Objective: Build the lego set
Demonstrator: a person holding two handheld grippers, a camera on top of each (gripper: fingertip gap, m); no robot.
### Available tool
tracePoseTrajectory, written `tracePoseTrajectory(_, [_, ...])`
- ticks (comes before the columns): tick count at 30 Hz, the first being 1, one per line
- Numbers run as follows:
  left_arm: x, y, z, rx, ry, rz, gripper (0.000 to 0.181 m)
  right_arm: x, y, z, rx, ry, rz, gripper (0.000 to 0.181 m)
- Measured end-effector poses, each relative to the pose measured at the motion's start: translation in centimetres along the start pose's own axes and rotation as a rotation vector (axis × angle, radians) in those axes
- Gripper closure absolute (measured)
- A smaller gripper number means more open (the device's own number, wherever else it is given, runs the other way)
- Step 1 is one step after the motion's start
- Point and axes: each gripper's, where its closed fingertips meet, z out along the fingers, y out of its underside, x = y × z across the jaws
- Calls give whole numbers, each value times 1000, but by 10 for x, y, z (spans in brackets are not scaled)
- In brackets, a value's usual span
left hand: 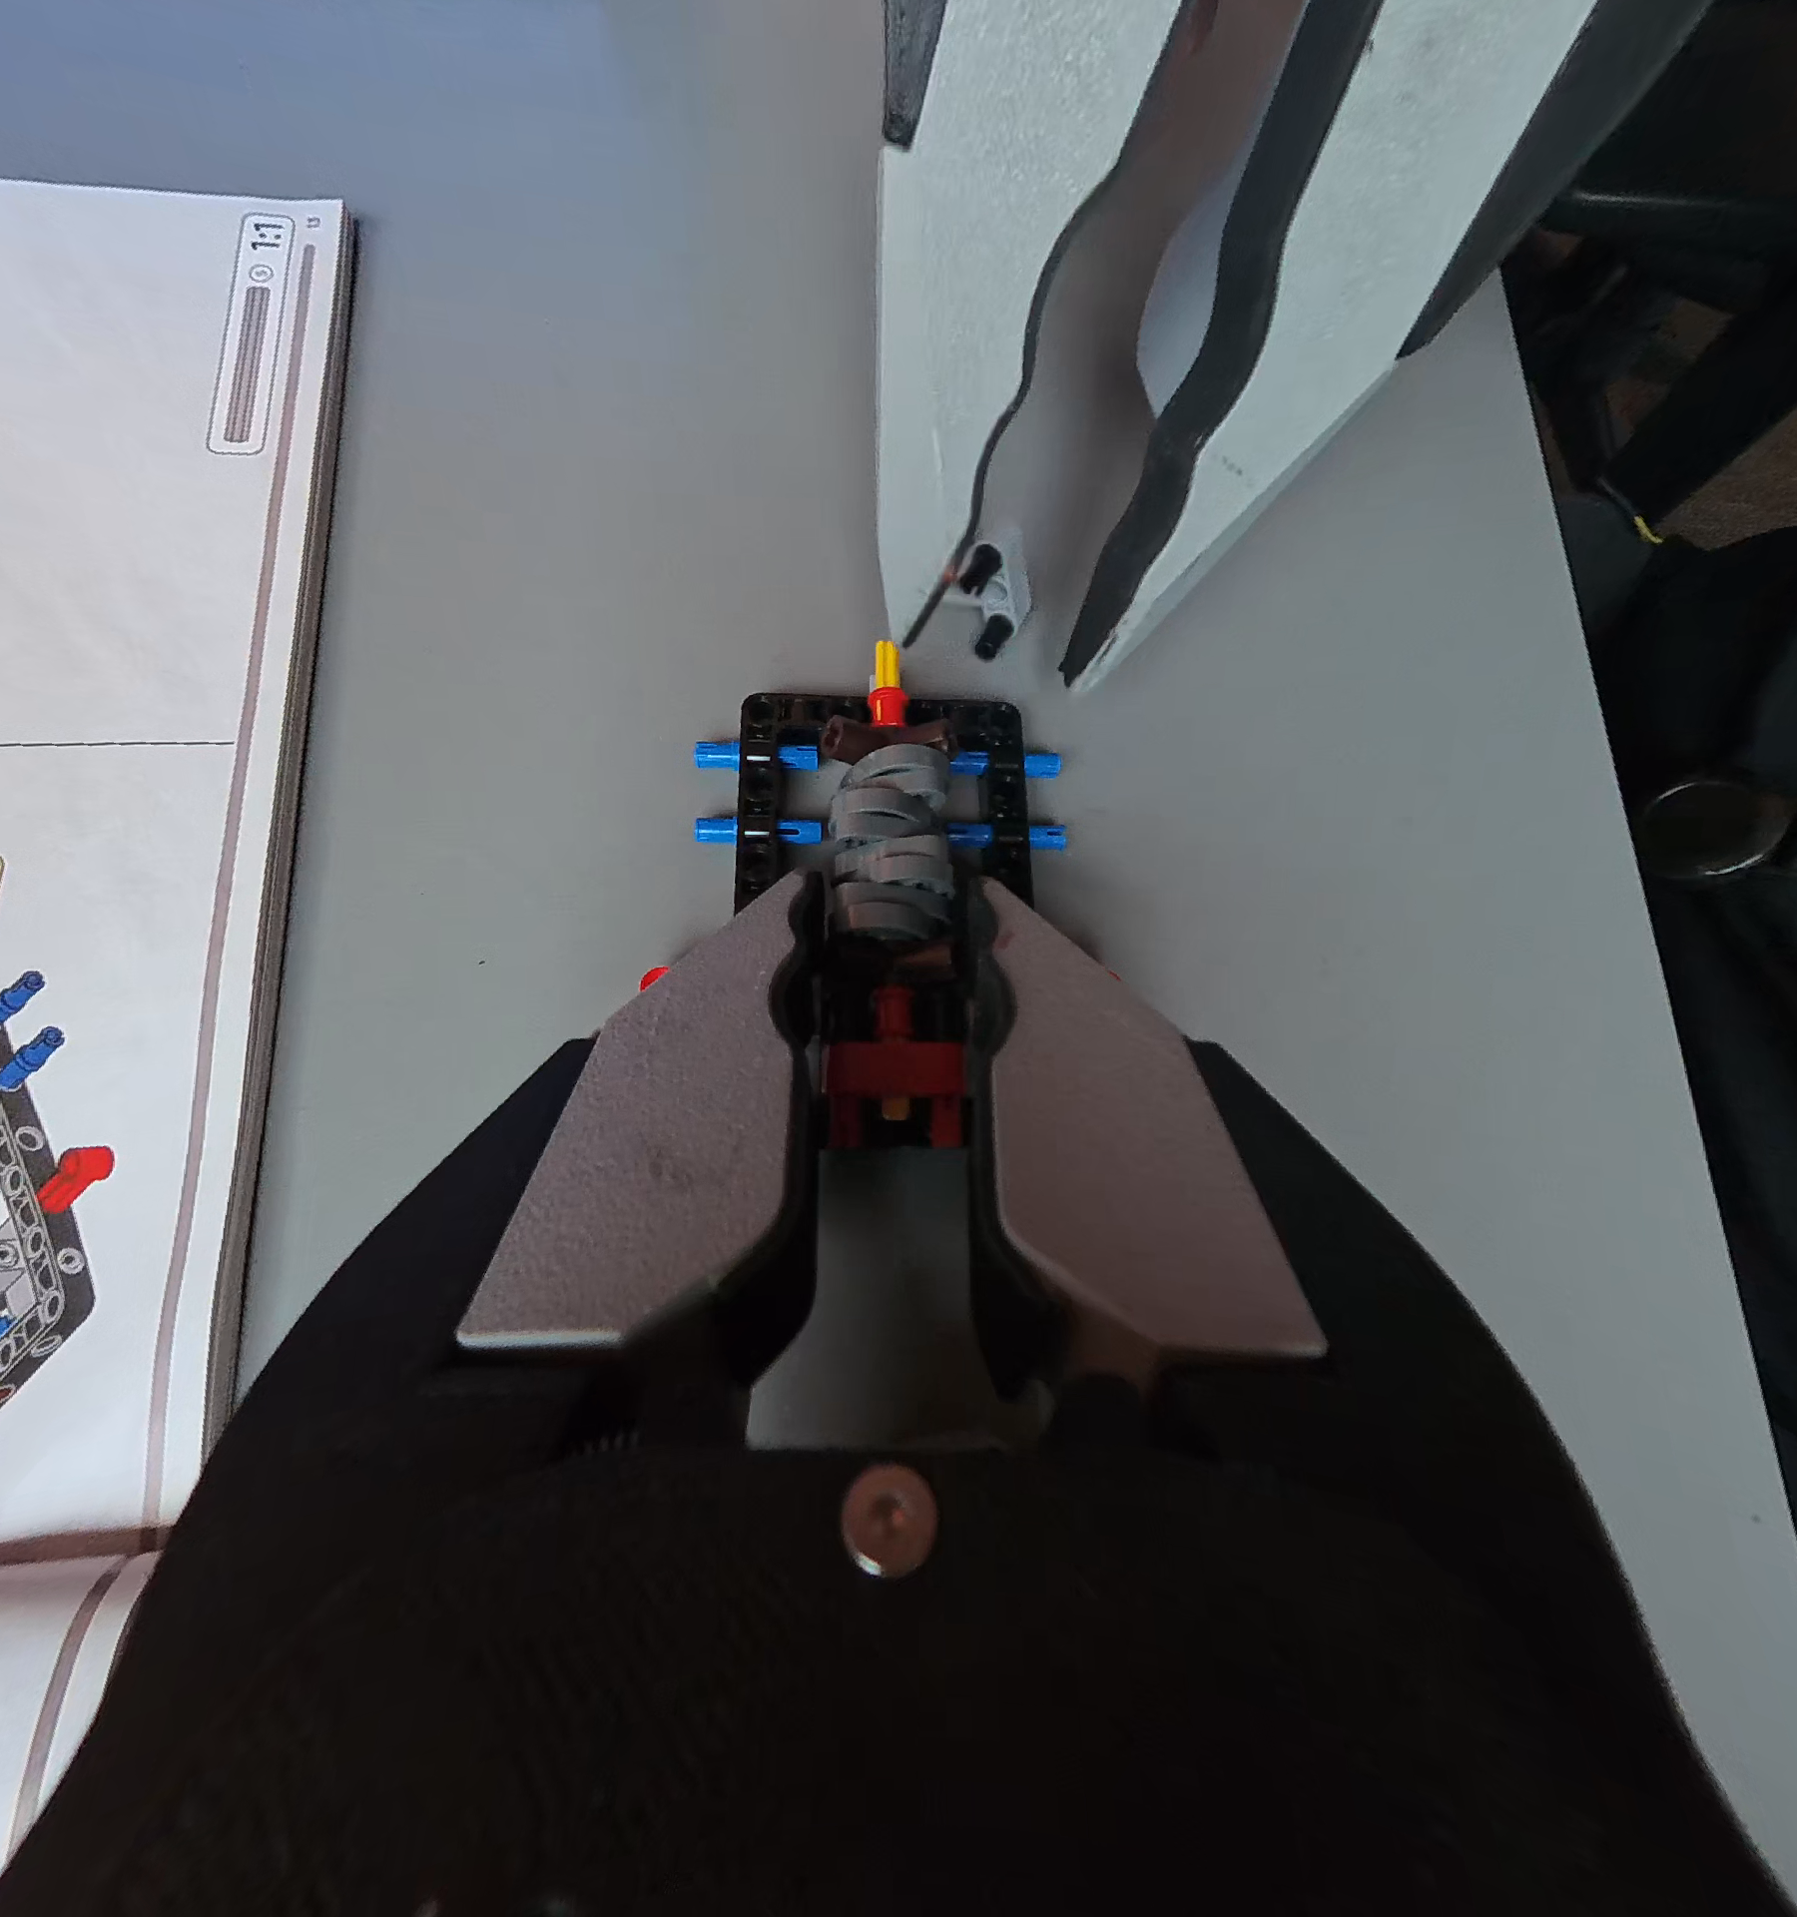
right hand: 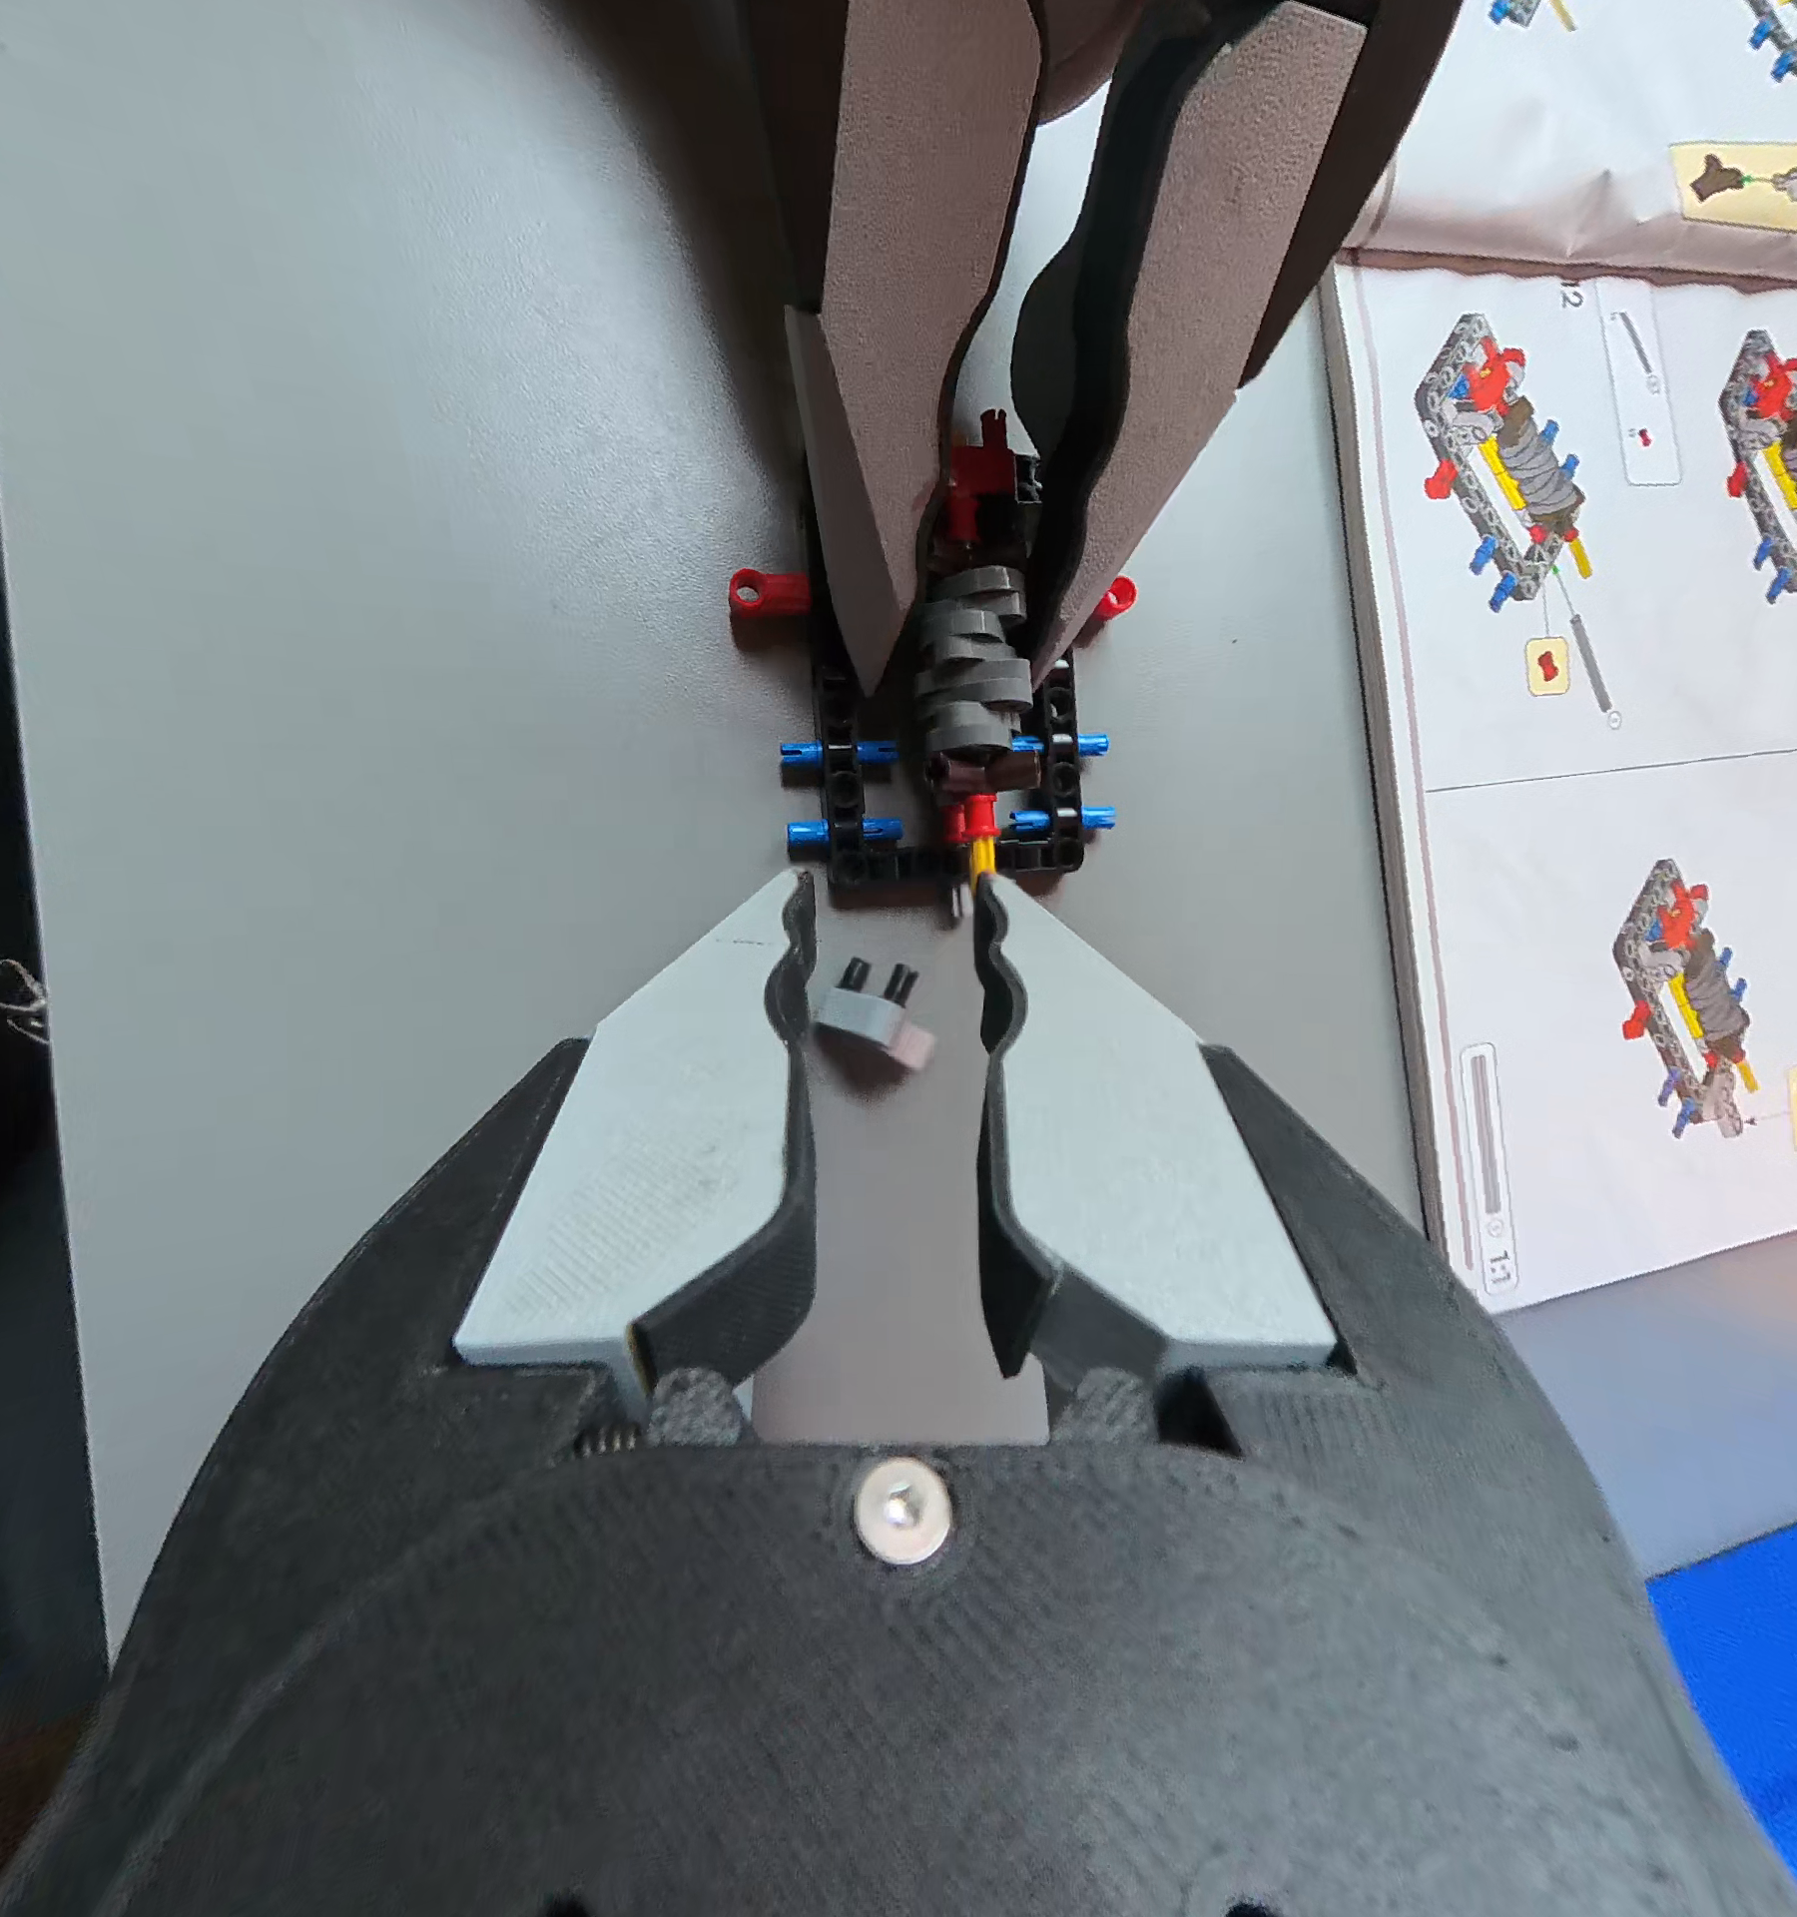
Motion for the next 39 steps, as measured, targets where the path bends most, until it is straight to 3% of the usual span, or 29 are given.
tracePoseTrajectory(5, [0,0,0,3,6,-6,157,3,12,-25,64,-9,20,147])
tracePoseTrajectory(9, [0,0,-1,5,9,-8,156,2,36,-41,78,-49,42,155])
tracePoseTrajectory(16, [0,1,-2,0,13,-24,156,-3,38,-21,103,-72,24,145])
tracePoseTrajectory(22, [-1,-4,-9,27,19,-28,140,-12,38,-6,92,-197,-42,177])
tracePoseTrajectory(27, [0,-14,-20,68,-35,59,136,-11,35,-7,120,-279,164,177])
tracePoseTrajectory(33, [32,-40,-17,132,-129,378,134,-22,1,-28,263,-579,495,177])
tracePoseTrajectory(36, [42,-51,-15,168,-199,496,139,-31,-9,-31,235,-718,578,177])
tracePoseTrajectory(39, [52,-51,-10,175,-182,554,142,-37,-16,-29,208,-800,601,177])
